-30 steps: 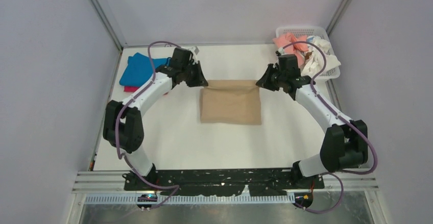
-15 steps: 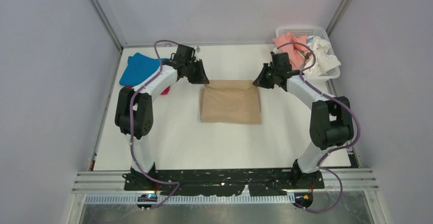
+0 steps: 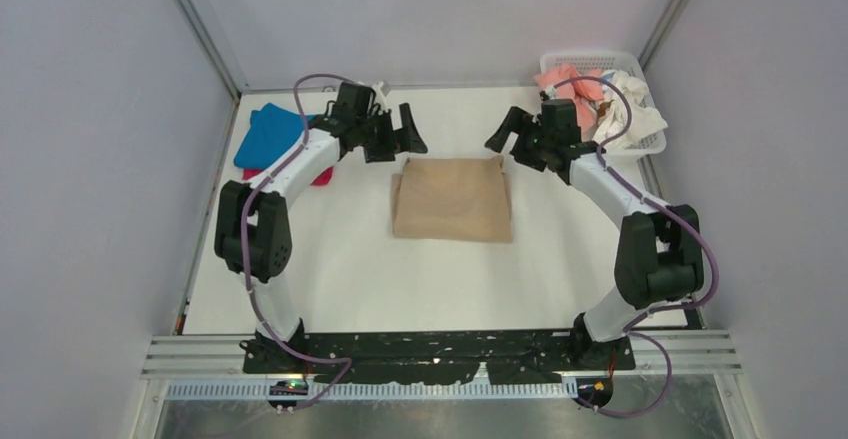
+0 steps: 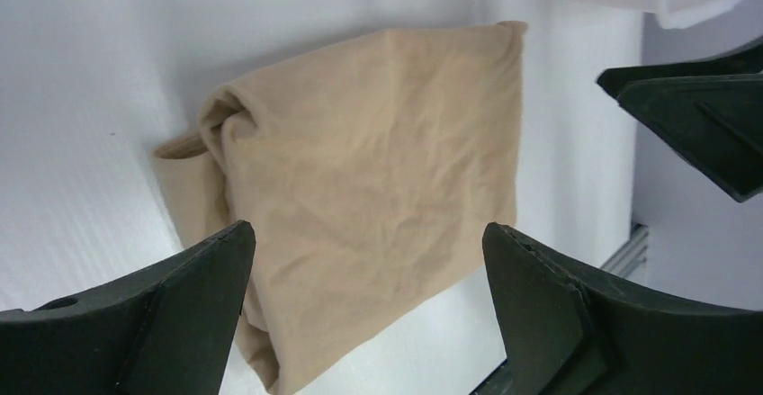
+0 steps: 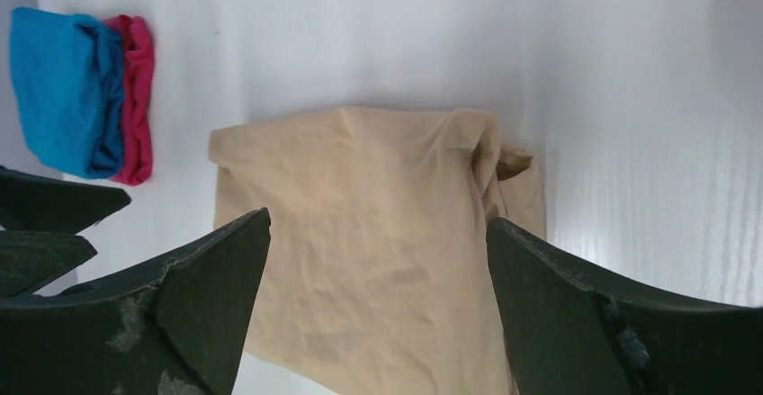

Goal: Fold and stack the t-shirts
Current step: Fold the long partially folded tshirt into a neat square, then smooth out wrinkles on the folded tshirt

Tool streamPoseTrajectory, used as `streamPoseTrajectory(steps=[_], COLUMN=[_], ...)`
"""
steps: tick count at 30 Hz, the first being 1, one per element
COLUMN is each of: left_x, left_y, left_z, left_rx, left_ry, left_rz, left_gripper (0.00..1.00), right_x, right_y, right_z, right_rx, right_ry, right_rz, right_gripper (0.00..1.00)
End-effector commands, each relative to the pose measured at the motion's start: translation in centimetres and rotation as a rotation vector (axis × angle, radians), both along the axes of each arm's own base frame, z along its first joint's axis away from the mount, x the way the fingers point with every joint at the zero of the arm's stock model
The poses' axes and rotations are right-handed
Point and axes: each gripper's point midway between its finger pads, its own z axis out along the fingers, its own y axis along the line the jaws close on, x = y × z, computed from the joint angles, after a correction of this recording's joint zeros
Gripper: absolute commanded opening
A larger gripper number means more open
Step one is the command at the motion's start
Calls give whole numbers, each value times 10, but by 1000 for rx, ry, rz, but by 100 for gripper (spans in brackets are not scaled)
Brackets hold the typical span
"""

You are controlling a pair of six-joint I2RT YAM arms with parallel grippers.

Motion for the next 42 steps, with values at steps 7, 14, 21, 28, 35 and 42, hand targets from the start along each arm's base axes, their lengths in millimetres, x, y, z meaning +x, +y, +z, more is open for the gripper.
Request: streamPoseTrajectory(steps=[7, 14, 21, 28, 35, 42], left_x=[16, 42, 33, 28, 46, -10], left_y=[-59, -63, -31, -24, -31, -45], left_z=[22, -35, -100, -106, 1, 36], left_rx=[-266, -202, -71, -58, -107, -153], left_ry=[-34, 74, 258, 246, -5, -77], left_rz=[-125, -66, 52, 25, -34, -109], left_gripper=[100, 100, 99, 99, 99, 99], right_x=[18, 44, 44, 43, 42, -16], right_y=[72, 60, 29, 26, 23, 37], right_z=[27, -25, -79, -89, -23, 2], right_rx=[383, 341, 344, 380, 316, 289], right_ry=[-143, -50, 57, 88, -35, -65], right_rz=[162, 102, 1, 2, 36, 96], right_gripper=[95, 95, 95, 95, 95, 95])
